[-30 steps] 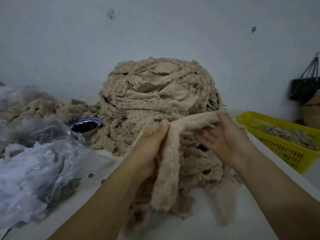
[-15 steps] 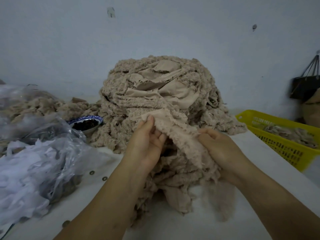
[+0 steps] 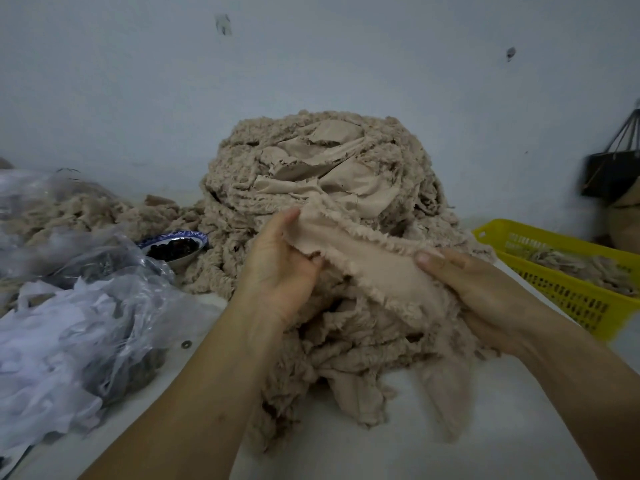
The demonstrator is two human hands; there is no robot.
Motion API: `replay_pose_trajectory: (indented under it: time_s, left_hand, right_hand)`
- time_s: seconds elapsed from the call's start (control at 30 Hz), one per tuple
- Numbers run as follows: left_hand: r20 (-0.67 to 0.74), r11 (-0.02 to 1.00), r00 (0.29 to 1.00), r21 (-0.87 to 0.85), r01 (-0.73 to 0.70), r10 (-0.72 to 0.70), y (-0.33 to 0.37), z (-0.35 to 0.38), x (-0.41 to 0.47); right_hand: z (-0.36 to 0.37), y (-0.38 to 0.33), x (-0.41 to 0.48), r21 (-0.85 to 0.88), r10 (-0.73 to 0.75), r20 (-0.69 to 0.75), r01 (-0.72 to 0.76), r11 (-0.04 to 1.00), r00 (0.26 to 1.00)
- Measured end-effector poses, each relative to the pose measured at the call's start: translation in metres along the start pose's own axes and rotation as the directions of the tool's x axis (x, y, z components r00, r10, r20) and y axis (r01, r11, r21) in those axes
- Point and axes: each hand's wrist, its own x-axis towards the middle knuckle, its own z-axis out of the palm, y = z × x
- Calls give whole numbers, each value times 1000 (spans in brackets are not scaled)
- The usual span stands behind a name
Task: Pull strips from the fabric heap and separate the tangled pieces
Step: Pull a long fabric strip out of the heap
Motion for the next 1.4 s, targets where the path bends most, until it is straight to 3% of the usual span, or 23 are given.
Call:
replay_pose_trajectory:
  time_s: [0.2,0.4,0.77,0.9,1.0,1.1,1.17,1.23,1.3,1.37,1.4]
  left_hand:
    - [-147,991,982,-42,-127,119,-5,-13,6]
    - [-183,979,966,-54,-196,184,-4,-21,10]
    - [-141,987,977,17,-158,159,-6,-20,10]
    - [-27,993,993,42,-114,116,-16,-12,6]
    - [62,985,998,167,-31,21,-35,-4,0]
    - [231,882,965,471,3,-126,-49,3,-7]
    - [295,855,940,519,-5,-174,-43,5,-7]
    - [274,821,954,568,-57,-124,-27,4,-4]
    - [199,654,980,740,-158,11,-12,-7,1]
    - [142,382,975,903,-197,168,-6,-19,3]
    - [147,264,972,945,-192,182,-6,-25,5]
  right_hand:
    - [-11,2,6,107,-2,-204,24,994,979]
    - [-15,0,1,73,-33,-269,55,996,963]
    - [-37,11,-2,135,25,-329,20,991,944]
    - [-23,13,2,135,1,-296,40,990,955]
    - [4,10,5,72,-77,-199,93,993,977]
    - [27,6,6,-157,-118,-101,102,982,988]
    - [28,1,9,-325,-195,-211,120,938,958]
    - [13,-8,11,-271,-216,-376,116,956,901]
    - [-10,-22,7,-120,-172,-466,131,984,868]
    - [-30,-32,1,-152,-128,-498,59,987,858]
    - [-39,-35,0,-234,-101,-511,-25,972,854]
